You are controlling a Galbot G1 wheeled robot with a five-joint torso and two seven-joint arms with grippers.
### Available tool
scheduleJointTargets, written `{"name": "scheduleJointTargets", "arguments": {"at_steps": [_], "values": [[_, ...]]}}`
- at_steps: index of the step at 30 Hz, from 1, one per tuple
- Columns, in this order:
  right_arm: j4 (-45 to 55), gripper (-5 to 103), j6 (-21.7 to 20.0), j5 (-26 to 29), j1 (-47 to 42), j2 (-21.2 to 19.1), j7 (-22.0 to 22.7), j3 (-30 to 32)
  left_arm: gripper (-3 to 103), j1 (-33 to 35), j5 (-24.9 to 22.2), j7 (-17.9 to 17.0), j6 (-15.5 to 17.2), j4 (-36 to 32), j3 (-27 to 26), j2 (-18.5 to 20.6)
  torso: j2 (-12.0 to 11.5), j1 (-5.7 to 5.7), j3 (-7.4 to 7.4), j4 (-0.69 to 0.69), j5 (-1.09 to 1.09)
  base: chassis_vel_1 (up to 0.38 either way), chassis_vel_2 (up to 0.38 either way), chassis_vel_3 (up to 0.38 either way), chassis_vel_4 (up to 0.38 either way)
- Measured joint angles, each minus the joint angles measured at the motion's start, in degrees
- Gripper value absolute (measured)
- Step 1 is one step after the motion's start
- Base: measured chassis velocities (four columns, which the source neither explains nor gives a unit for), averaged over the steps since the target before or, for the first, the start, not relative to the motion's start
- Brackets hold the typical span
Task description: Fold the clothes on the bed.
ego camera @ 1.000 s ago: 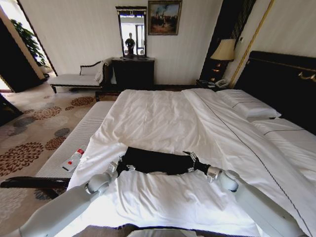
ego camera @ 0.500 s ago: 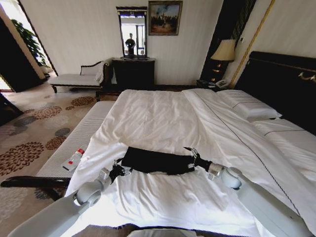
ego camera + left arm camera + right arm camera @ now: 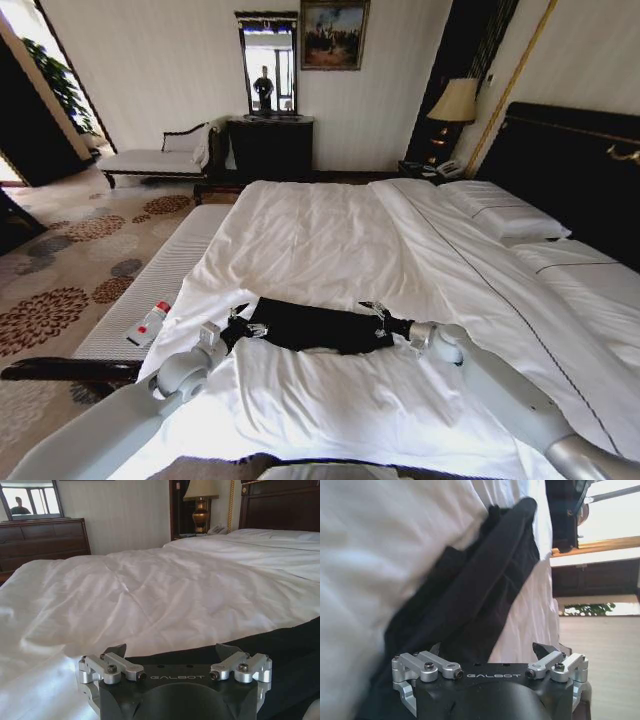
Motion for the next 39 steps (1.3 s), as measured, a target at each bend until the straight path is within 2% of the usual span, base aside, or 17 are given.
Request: {"name": "scheduleJointTargets", "arguments": {"at_steps": [2,7,9,10,11,14,15,18,22,26,27,29,30,33,36,39], "values": [[3.34,100,1.25,-1.95,-4.19,-1.36,-0.43,0.89,100,-0.56,-0.43,-0.13,0.19,0.55,0.22,-0.48,0.00,0.00,0.00,-0.01,0.01,0.000,0.000,0.000,0.000],[8.06,100,1.73,-1.73,-8.29,-2.68,-0.69,2.58,100,-0.38,-0.67,-0.32,0.30,0.73,0.02,-0.74,0.00,0.00,0.00,0.00,0.04,0.000,0.000,0.000,0.000],[9.81,100,1.56,-0.10,-8.83,-3.41,-0.80,2.91,100,-0.30,-0.69,-0.42,0.36,0.85,-0.02,-0.80,0.00,0.00,0.00,0.01,0.04,0.000,0.000,0.000,0.000],[11.60,100,0.99,2.55,-8.71,-4.29,-0.88,3.18,100,-0.32,-0.74,-0.72,0.43,1.15,-0.03,-1.05,0.00,0.00,0.00,0.03,0.01,0.000,0.000,0.000,0.000],[12.98,100,-0.65,7.74,-5.83,-5.51,-1.00,3.11,100,-2.01,-1.10,-1.69,0.88,3.17,1.23,-2.84,0.00,-0.01,-0.01,0.06,-0.01,0.000,0.000,0.000,0.000],[6.98,100,-1.25,9.39,-1.15,-3.73,-0.45,1.65,100,-4.82,-1.82,-3.07,1.41,8.12,3.97,-6.60,0.00,-0.01,0.00,0.01,0.01,0.000,0.000,0.000,0.000],[6.98,100,-1.25,9.39,-1.15,-3.73,-0.45,1.65,100,-4.82,-1.82,-3.07,1.41,8.12,3.97,-6.60,0.00,-0.01,0.00,0.01,0.01,0.000,0.000,0.000,0.000],[-3.81,100,-1.05,7.95,5.45,0.79,0.82,-0.19,100,-7.40,-2.29,-4.40,1.94,13.09,7.07,-10.39,-0.01,0.01,0.01,-0.01,0.04,0.000,0.000,0.000,0.000],[-12.93,100,-0.84,6.76,11.12,4.37,1.21,-0.67,100,-8.18,-1.84,-4.67,2.18,14.58,8.98,-11.15,-0.01,0.00,0.01,0.05,0.03,0.000,0.000,0.000,0.000],[-16.01,100,0.53,4.12,12.83,4.46,1.19,-1.74,100,-7.84,-1.89,-4.59,2.81,13.64,10.06,-9.16,-0.02,0.01,0.01,0.05,0.00,0.000,0.000,0.000,0.000],[-14.32,100,1.56,2.88,11.21,2.92,0.69,-2.51,100,-6.78,-1.63,-3.86,2.97,11.90,10.31,-6.73,-0.01,0.01,0.01,0.02,0.02,0.000,0.000,0.000,0.000],[-11.57,100,2.66,1.99,8.68,1.53,0.19,-2.75,100,-5.28,-1.34,-3.20,3.00,9.97,10.25,-4.41,-0.01,0.01,0.00,-0.02,0.03,0.000,0.000,0.000,0.000],[-11.57,100,2.66,1.99,8.68,1.53,0.19,-2.75,100,-5.28,-1.34,-3.20,3.00,9.97,10.25,-4.41,-0.01,0.01,0.00,-0.02,0.03,0.000,0.000,0.000,0.000],[-5.35,100,5.06,-0.56,3.21,-0.71,-0.16,-1.94,100,-2.52,-0.35,-1.98,2.74,7.23,9.40,-1.07,0.00,-0.02,-0.01,0.01,0.03,0.000,0.000,0.000,0.000],[-0.53,100,5.59,-1.28,-0.44,-2.57,-0.28,-0.52,100,0.68,-0.02,-1.51,2.38,4.61,6.90,0.97,0.00,-0.01,-0.01,0.01,-0.01,0.000,0.000,0.000,0.000],[4.66,100,5.64,-1.26,-3.57,-4.26,-0.28,0.80,100,6.79,0.26,-0.46,1.97,1.65,1.29,2.69,0.00,-0.01,-0.01,0.00,0.01,0.000,0.000,0.000,0.000]]}}
